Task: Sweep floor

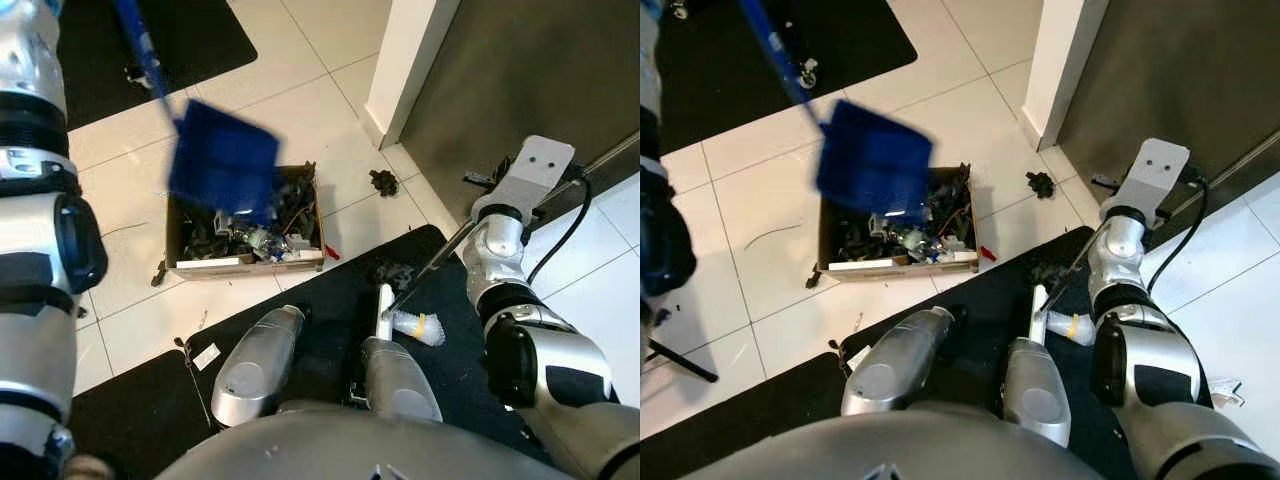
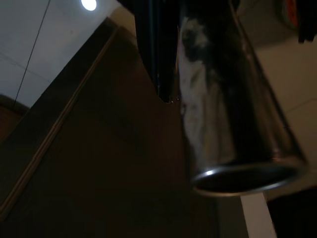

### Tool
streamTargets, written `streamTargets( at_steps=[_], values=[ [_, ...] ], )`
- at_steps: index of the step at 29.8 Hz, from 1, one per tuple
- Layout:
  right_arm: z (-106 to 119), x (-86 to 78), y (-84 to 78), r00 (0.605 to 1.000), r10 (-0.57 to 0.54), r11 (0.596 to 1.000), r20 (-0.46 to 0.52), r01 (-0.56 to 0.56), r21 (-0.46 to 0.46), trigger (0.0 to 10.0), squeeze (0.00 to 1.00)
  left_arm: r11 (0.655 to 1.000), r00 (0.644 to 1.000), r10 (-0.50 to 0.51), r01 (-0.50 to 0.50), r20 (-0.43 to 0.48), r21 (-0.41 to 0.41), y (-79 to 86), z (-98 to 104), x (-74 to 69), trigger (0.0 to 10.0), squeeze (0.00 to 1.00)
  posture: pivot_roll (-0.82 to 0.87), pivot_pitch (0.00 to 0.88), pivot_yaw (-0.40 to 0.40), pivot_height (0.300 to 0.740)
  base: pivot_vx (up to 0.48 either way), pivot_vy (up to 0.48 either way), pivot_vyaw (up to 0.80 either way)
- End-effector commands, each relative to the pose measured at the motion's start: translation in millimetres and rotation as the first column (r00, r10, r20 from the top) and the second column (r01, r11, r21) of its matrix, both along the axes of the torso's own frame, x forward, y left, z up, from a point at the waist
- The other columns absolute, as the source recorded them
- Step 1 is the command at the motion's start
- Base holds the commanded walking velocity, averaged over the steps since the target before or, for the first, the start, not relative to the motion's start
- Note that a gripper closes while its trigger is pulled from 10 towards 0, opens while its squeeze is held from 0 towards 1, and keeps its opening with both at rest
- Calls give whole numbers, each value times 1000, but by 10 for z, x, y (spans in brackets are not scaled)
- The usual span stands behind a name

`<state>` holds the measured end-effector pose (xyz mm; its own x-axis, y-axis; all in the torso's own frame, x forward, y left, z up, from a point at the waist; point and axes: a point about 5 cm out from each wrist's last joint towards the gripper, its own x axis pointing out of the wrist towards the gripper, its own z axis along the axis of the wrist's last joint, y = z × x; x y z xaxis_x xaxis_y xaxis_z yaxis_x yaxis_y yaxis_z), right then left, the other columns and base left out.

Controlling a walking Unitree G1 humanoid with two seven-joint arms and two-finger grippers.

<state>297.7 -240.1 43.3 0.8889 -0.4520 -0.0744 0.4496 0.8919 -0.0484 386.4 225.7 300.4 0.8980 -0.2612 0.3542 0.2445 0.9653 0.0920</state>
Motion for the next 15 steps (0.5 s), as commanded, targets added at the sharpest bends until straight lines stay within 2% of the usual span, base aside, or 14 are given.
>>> streamTargets(
  at_steps=[1,3,6,10,11,14,15],
  values=[
    [201,71,-132,996,-34,999,85,37,-37,10000,0,997,998,-48,50,37,-53,-101,27,-85,10000,0,189,0,49,740,0,0,0],
    [226,74,-171,995,-44,998,90,48,-45,10000,0,996,998,-60,62,36,-62,-143,-9,-111,10000,0,190,0,47,740,0,0,0],
    [302,76,-303,991,-84,994,105,91,-63,10000,0,990,996,-90,91,7,-105,-269,-184,-174,10000,0,194,0,36,740,0,0,0],
    [414,75,-454,977,-152,987,148,159,-37,10000,0,987,994,-101,94,-50,-134,-378,-411,-236,10000,0,189,0,32,740,0,0,0],
    [414,75,-454,977,-152,987,148,159,-37,10000,0,987,994,-101,94,-50,-134,-378,-411,-236,10000,0,189,0,32,740,0,0,0],
    [659,88,-637,945,-214,974,246,226,-20,10000,0,981,988,-106,86,-111,-172,-477,-597,-300,10000,0,178,0,26,740,0,0,0],
    [659,88,-637,945,-214,974,246,226,-20,10000,0,981,988,-106,86,-111,-172,-477,-597,-300,10000,0,178,0,26,740,0,0,0]
  ],
)
